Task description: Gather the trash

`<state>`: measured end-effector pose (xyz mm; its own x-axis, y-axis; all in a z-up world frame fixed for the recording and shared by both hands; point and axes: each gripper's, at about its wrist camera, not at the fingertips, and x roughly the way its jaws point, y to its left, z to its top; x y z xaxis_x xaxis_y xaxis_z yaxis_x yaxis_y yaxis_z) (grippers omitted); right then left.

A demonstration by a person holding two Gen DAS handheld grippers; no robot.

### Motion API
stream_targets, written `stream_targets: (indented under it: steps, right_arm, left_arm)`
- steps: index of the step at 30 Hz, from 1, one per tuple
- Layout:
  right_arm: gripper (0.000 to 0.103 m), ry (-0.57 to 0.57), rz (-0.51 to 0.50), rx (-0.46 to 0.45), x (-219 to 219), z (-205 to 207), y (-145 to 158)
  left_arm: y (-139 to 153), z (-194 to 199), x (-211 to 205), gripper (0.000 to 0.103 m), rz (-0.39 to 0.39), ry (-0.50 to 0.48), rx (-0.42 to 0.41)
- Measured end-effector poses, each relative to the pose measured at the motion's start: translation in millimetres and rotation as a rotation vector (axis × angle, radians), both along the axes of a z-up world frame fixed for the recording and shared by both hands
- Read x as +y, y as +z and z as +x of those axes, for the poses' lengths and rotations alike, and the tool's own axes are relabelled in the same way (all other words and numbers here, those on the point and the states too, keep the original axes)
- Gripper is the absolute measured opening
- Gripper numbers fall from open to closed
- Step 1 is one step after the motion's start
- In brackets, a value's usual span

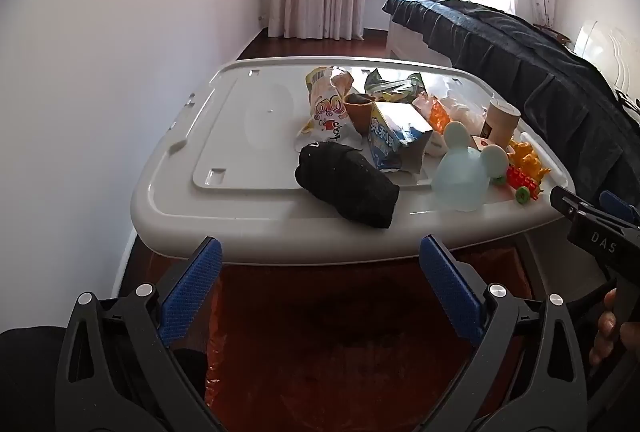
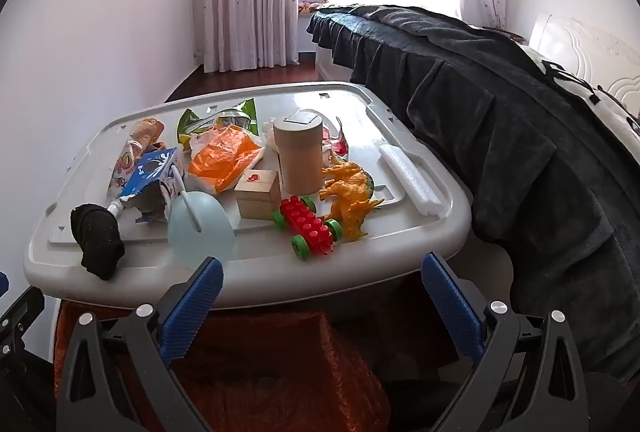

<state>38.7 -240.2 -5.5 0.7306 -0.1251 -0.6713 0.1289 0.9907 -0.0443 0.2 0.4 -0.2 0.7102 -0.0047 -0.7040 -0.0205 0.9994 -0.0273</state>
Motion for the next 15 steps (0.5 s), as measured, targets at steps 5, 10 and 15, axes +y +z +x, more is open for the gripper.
stream_targets:
  steps: [5,10,15]
  right_arm:
    - [0.098,0.000,0.004,-0.002,-1.5,-0.5,-0.4]
    - [0.098,-0.003,0.007,0.001,-4.4,1.0,-0.4]
    - [0.098,0.002,0.002,0.002,-0.2,2.3,-0.4]
  left_arm:
    - [-2.1,-1.1,-7.0,0.096,0.004,0.000,0.006]
    - [-2.8,-3.0,-5.0,0.096,-0.002,-0.004,0.008]
    - [-2.6,-6.2,-5.9,0.096,0.003,0.008,0.010]
